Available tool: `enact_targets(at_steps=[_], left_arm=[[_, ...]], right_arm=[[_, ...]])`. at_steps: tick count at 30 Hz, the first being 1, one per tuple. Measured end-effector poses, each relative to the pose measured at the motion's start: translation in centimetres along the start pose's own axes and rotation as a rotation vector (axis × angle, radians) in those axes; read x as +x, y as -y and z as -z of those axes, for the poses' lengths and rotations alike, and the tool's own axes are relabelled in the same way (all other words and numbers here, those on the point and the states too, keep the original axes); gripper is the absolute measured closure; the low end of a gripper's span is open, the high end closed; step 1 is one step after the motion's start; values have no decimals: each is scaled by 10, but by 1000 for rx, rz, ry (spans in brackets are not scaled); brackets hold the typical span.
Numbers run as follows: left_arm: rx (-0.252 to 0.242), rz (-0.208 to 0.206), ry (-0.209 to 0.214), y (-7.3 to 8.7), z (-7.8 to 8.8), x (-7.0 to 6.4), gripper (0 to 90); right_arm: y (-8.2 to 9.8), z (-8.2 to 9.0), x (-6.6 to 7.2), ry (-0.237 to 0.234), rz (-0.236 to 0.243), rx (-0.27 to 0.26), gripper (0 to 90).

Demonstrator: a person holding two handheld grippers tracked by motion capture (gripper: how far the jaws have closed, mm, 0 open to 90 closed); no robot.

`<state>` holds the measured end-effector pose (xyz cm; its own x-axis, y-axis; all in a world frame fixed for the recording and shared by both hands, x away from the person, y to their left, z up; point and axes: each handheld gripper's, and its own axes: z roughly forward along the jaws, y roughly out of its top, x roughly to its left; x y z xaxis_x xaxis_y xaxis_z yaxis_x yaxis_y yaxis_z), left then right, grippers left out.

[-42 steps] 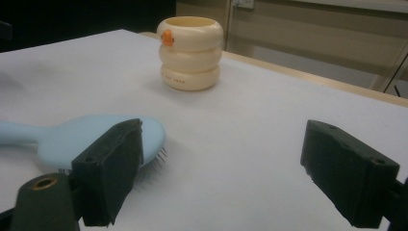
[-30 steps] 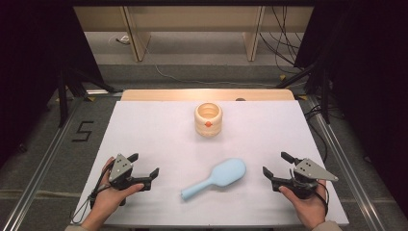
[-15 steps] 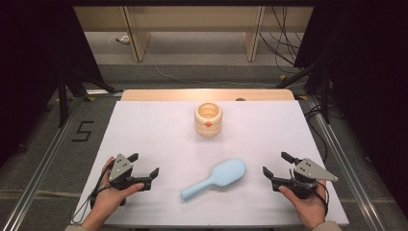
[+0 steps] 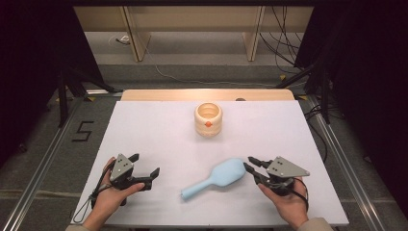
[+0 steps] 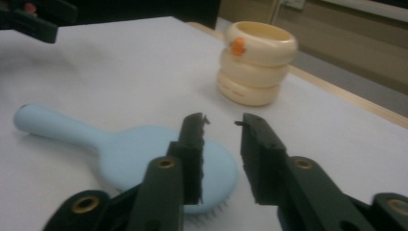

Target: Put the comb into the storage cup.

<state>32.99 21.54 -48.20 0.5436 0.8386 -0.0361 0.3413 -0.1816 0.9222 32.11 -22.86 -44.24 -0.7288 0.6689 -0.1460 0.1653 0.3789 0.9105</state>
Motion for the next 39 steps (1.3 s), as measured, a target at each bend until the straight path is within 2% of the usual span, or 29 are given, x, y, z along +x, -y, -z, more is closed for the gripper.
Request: enact_targets(at_steps=[1, 2, 3, 4, 6, 7, 8, 10, 11, 13, 14, 15, 17, 21, 22, 23, 25, 31, 34, 39], left_arm=[[0, 0, 0, 0, 0, 0, 67], [-1, 0, 0, 0, 0, 0, 68], [-1, 1, 0, 0, 0, 0, 68], [-1, 1, 0, 0, 0, 0, 69], [0, 1, 0, 0, 0, 0, 71], [0, 2, 0, 0, 0, 0, 72], [0, 4, -1, 0, 0, 1, 73], [0, 5, -1, 0, 0, 1, 75], [-1, 8, -2, 0, 0, 1, 76], [-1, 8, -3, 0, 0, 1, 77], [-1, 8, -6, 0, 0, 1, 78], [-1, 8, -6, 0, 0, 1, 79], [-1, 8, -7, 0, 0, 1, 80], [1, 7, -8, 0, 0, 1, 83], [1, 6, -9, 0, 0, 1, 83], [1, 6, -9, 0, 0, 1, 83], [2, 5, -8, 0, 0, 1, 84], [3, 1, -10, 0, 0, 1, 84], [6, -5, -12, 0, 0, 0, 87], [6, -3, -13, 0, 0, 0, 88]], right_arm=[[0, 0, 0, 0, 0, 0, 764], [-5, -8, 6, -45, 10, 20, 805], [-5, -8, 6, -45, 10, 20, 805], [-11, -18, 14, -83, 25, 38, 837], [-13, -22, 16, -98, 29, 45, 849], [-19, -33, 24, -139, 35, 70, 866], [-21, -38, 28, -158, 36, 90, 869], [-23, -42, 30, -167, 34, 102, 877], [-27, -55, 38, -206, 35, 132, 900], [-28, -59, 41, -216, 36, 143, 900], [-32, -71, 49, -247, 36, 176, 900], [-32, -71, 49, -247, 36, 176, 900], [-37, -87, 60, -277, 41, 210, 900], [-40, -100, 69, -286, 45, 241, 900], [-42, -108, 74, -293, 42, 261, 900], [-42, -108, 74, -293, 42, 261, 900], [-44, -118, 81, -287, 55, 296, 900], [-47, -131, 88, -288, 54, 353, 900], [-49, -139, 94, -295, 63, 402, 900], [-49, -146, 97, -293, 74, 446, 900]])
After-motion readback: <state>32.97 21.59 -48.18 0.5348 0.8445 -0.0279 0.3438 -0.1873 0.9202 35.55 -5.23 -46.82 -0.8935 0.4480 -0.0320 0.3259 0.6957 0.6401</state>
